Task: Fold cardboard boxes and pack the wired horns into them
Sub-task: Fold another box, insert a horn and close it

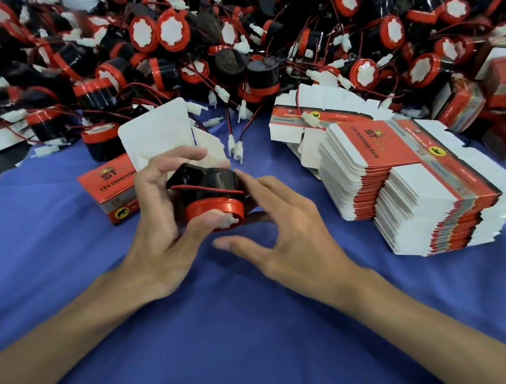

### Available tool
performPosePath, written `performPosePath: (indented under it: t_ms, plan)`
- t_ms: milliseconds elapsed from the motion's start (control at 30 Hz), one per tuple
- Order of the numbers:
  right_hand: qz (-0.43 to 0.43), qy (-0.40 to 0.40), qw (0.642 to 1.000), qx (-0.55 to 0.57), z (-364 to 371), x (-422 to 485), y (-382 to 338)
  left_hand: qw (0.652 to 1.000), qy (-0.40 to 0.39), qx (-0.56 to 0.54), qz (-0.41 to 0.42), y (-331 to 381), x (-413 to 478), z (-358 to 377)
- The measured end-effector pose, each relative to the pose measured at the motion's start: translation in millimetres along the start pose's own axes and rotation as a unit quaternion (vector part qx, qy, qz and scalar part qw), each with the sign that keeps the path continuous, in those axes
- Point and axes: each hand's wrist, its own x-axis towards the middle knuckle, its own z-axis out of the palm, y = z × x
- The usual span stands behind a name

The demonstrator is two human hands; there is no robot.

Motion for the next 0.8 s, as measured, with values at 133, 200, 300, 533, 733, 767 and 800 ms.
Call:
performPosePath:
  t_ms: [133,200,300,533,733,767,800]
  plan:
    - [-0.002,0.031,0.998,-0.053,2.3,-1.9,0.9,0.993,-0.103,-0.052,-0.006,-8.1,-2.2,4.7]
    - [0.008,0.022,0.997,-0.078,4.2,-4.4,1.8,0.991,-0.126,-0.049,-0.018,-6.8,-2.5,3.6]
    - [0.002,0.015,0.995,-0.098,0.4,-3.1,5.1,0.991,-0.118,0.000,-0.059,1.0,-1.5,-2.6]
    - [0.009,-0.019,0.996,-0.092,-9.4,0.5,8.1,0.988,-0.001,0.117,-0.104,14.1,1.6,-4.5]
    - [-0.048,0.031,0.992,-0.112,-8.8,3.2,3.6,0.991,0.031,0.017,-0.132,18.0,-0.4,-0.4]
    - [-0.062,0.037,0.990,-0.117,-9.0,3.7,2.2,0.991,0.033,0.008,-0.131,19.4,-0.4,0.5]
    - [-0.077,0.042,0.988,-0.126,-9.8,4.2,1.3,0.991,0.034,-0.009,-0.131,20.5,-0.3,1.2]
